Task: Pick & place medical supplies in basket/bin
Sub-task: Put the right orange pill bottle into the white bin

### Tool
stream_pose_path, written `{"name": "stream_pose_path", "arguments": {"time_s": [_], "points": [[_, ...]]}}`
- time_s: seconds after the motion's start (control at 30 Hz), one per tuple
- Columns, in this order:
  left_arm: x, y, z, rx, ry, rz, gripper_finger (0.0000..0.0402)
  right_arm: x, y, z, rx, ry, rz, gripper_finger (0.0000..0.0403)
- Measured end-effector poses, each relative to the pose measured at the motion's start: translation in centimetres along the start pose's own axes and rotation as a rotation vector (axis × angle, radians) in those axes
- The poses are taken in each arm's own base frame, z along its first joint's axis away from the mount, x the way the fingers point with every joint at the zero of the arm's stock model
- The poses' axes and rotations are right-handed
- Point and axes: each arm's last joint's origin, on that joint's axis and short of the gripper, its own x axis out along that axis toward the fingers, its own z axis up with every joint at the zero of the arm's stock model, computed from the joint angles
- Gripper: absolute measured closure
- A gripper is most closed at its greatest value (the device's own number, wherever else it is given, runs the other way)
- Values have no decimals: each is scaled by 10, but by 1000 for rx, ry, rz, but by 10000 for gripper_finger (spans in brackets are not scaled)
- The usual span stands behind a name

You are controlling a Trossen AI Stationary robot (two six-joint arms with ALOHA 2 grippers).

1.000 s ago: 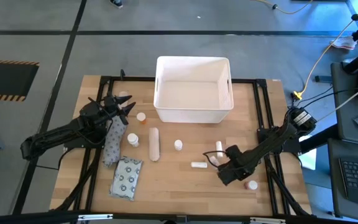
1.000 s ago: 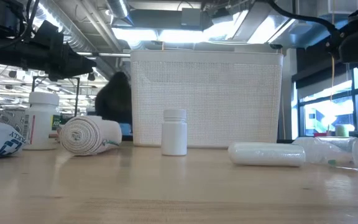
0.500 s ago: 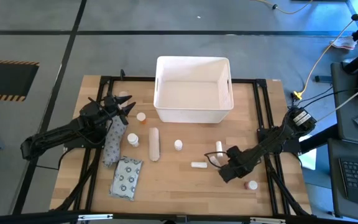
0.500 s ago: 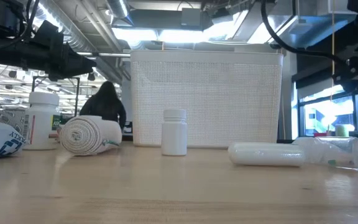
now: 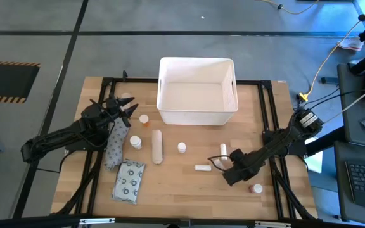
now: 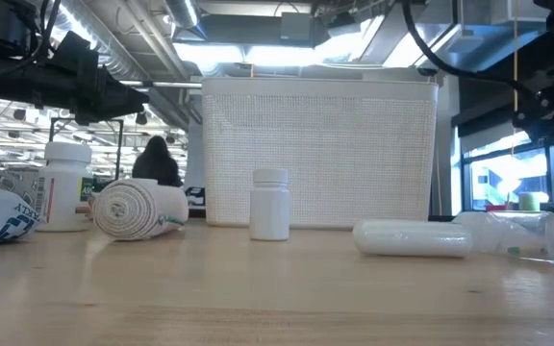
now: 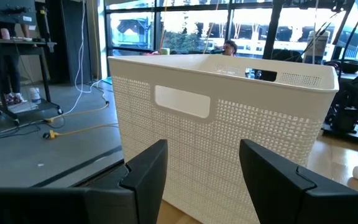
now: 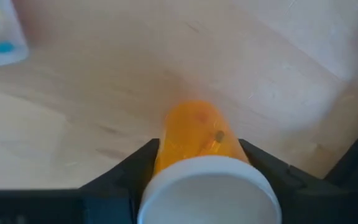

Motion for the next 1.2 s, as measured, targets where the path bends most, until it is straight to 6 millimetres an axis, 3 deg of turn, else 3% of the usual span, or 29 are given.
{"name": "stream_pose_path", "arguments": {"time_s": [0.13, 0.27, 0.43, 0.6, 0.77, 0.93, 1.07, 1.2], "points": [[0, 0, 0, 0, 0, 0, 208, -11, -2, -1, -6, 3, 44, 223], [0, 0, 0, 0, 0, 0, 208, -34, 1, 0, -56, -46, 149, 215], [0, 0, 0, 0, 0, 0, 208, -80, 7, 12, -192, -257, 312, 199], [0, 0, 0, 0, 0, 0, 208, -136, 12, 38, -389, -498, 401, 220], [0, 0, 0, 0, 3, 0, 208, -198, 9, 75, -593, -730, 429, 218], [0, 0, 0, 0, 3, 0, 208, -249, -16, 127, -633, -911, 387, 199], [0, 0, 0, 0, 3, 0, 208, -270, -46, 173, -589, -977, 345, 207], [0, 0, 0, 0, 3, 0, 208, -272, -68, 222, -568, -966, 344, 222]]}}
